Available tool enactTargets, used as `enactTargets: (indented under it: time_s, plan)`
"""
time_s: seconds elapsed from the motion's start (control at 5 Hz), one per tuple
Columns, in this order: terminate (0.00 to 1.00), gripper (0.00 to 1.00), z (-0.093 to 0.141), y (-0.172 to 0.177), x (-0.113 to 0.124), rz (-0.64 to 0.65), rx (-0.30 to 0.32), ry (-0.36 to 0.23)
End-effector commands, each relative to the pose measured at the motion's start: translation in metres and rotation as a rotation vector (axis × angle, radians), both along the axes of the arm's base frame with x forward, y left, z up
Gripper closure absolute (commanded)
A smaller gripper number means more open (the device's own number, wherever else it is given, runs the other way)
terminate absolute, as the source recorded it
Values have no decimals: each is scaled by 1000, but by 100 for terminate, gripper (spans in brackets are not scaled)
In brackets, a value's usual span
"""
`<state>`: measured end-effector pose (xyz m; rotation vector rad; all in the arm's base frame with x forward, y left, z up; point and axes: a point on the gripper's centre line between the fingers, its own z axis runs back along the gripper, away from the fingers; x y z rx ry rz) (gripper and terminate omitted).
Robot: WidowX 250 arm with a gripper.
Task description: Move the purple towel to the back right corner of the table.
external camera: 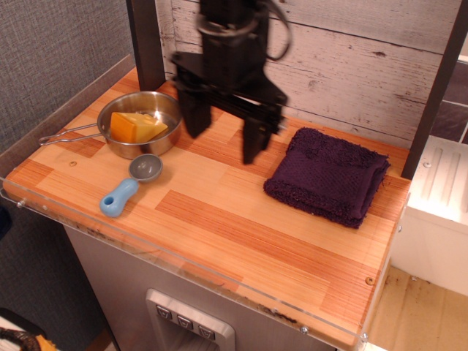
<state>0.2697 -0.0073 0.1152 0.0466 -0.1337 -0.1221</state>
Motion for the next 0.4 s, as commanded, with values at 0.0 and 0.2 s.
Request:
enactTargets:
  time_s: [0.0, 0.2]
  plan:
    - [0, 0, 8, 4, 1, -5, 3, -23]
    - [100, 0, 8, 4, 1, -5, 3, -23]
